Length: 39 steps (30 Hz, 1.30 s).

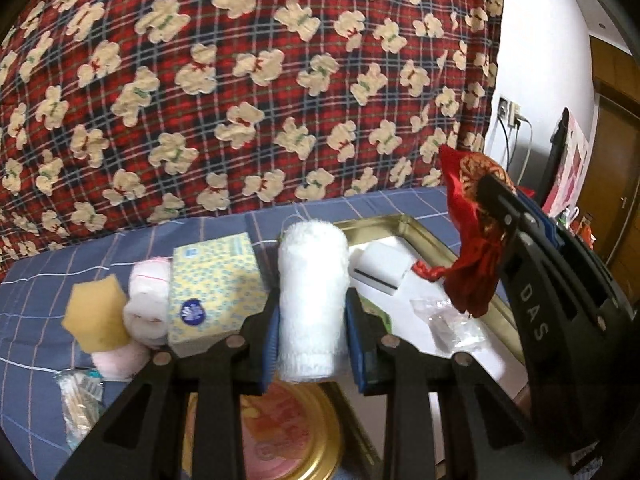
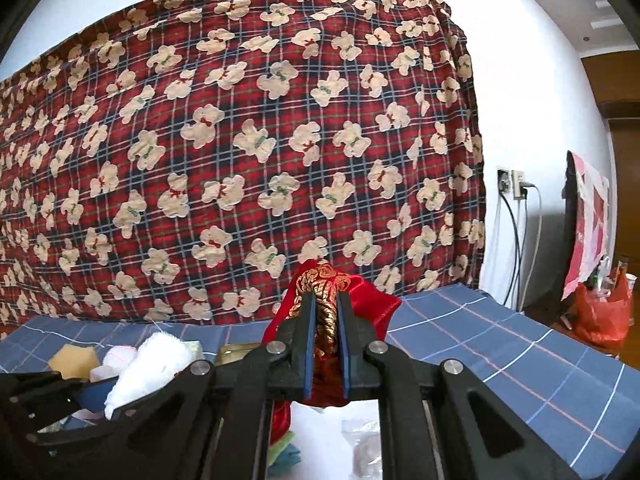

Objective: Organize soft objects
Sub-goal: 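Lift and carry the gauze roll and red pouch with both tools over the tray, then open the right tool dropping the red pouch while the left tool drops the gauze roll into the tray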

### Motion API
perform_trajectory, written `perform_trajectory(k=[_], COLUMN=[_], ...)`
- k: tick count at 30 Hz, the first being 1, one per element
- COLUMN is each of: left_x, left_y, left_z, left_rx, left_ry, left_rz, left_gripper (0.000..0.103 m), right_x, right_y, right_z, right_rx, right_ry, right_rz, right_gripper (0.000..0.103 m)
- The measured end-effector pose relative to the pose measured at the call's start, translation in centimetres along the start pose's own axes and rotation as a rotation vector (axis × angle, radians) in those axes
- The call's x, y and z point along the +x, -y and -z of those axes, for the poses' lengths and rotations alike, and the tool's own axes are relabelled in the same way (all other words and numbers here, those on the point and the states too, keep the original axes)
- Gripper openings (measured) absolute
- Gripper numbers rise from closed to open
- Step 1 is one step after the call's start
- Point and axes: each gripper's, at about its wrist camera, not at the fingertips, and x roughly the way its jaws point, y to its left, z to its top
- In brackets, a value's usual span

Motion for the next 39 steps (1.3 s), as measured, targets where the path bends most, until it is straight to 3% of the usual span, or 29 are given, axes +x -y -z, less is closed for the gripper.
perform_trajectory(k=[13, 27, 33, 35, 37, 38, 39], left_x=[2.2, 4.3, 5.1, 5.1, 5.2, 5.1, 5.1], left_y=[2.1, 3.9, 4.5, 4.5, 4.5, 4.5, 4.6], left_z=[0.1, 1.2, 1.7, 1.7, 1.7, 1.7, 1.7], left_rx=[0.038, 0.079, 0.094, 0.093, 0.094, 0.096, 0.097], left_ry=[-0.066, -0.129, -0.156, -0.16, -0.158, -0.155, -0.152], left_rz=[0.028, 0.045, 0.056, 0.054, 0.049, 0.043, 0.038], left_gripper=[0.028, 0.028, 0.029, 0.03, 0.034, 0.044, 0.05], right_x=[1.9, 3.0, 3.2, 3.3, 3.2, 3.2, 3.0], right_y=[1.9, 3.3, 3.0, 3.1, 3.3, 3.3, 3.3], right_z=[0.7, 1.0, 1.1, 1.1, 1.1, 1.1, 1.1], right_rx=[0.015, 0.022, 0.004, 0.007, 0.018, 0.021, 0.024], right_ry=[-0.107, -0.157, -0.173, -0.177, -0.175, -0.172, -0.162], right_rz=[0.051, 0.108, 0.091, 0.075, 0.06, 0.055, 0.055], right_gripper=[0.011, 0.011, 0.012, 0.017, 0.036, 0.042, 0.055])
